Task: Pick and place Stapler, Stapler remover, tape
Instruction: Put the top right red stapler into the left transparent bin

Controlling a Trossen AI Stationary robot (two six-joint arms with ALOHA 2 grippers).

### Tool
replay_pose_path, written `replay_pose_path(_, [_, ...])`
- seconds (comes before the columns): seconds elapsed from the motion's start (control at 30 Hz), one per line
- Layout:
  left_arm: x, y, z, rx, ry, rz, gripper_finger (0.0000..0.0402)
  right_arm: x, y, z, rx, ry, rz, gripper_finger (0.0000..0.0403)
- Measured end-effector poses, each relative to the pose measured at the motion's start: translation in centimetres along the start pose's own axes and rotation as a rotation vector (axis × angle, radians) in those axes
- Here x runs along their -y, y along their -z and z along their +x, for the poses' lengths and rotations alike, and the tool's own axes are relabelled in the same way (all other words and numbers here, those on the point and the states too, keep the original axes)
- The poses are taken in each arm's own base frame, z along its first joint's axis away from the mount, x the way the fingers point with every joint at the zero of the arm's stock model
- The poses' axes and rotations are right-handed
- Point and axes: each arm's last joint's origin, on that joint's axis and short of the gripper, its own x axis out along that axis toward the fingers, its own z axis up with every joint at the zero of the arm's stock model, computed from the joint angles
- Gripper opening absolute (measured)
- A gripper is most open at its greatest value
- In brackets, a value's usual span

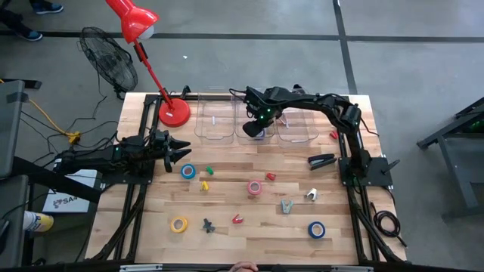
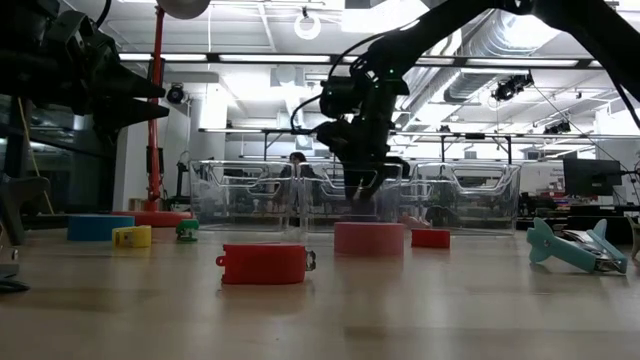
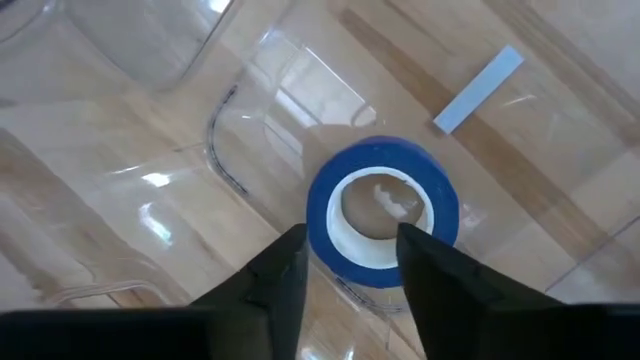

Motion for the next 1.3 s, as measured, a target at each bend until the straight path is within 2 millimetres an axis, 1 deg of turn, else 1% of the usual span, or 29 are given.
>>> replay_pose_path(0.1, [0.0, 0.0, 0.0, 0.000, 0.000, 0.000, 0.0170, -0.1, 0.1, -0.7, 0.011, -0.012, -0.004, 0.0166])
replay_pose_path(0.23, [0.0, 0.0, 0.0, 0.000, 0.001, 0.000, 0.0170, -0.2, 0.1, -2.9, 0.064, -0.022, -0.010, 0.0174])
replay_pose_path(0.4, [0.0, 0.0, 0.0, 0.000, 0.000, 0.000, 0.0170, 0.7, 0.7, -6.1, 0.111, 0.050, -0.003, 0.0172])
replay_pose_path(0.53, [0.0, 0.0, 0.0, 0.000, 0.000, 0.000, 0.0170, 2.2, 1.6, -8.4, 0.111, 0.181, 0.035, 0.0174])
replay_pose_path(0.73, [0.0, 0.0, 0.0, 0.000, 0.000, 0.000, 0.0170, 4.9, 3.0, -11.8, 0.109, 0.368, 0.141, 0.0174])
replay_pose_path(0.83, [0.0, 0.0, 0.0, 0.000, 0.000, 0.000, 0.0170, 6.3, 3.9, -13.2, 0.067, 0.447, 0.143, 0.0173])
replay_pose_path(0.93, [0.0, 0.0, 0.0, 0.000, 0.000, 0.000, 0.0170, 7.4, 4.8, -14.6, 0.020, 0.486, 0.126, 0.0172])
replay_pose_path(1.13, [0.0, 0.0, 0.0, 0.000, 0.000, 0.000, 0.0170, 9.4, 6.6, -16.0, -0.156, 0.535, 0.125, 0.0173])
replay_pose_path(1.23, [0.0, 0.0, 0.0, 0.000, 0.000, 0.000, 0.0170, 10.3, 7.1, -16.1, -0.178, 0.539, 0.144, 0.0170])
replay_pose_path(1.3, [0.0, 0.0, 0.0, 0.000, 0.000, 0.000, 0.0170, 10.8, 8.0, -15.8, -0.214, 0.510, 0.164, 0.0169])
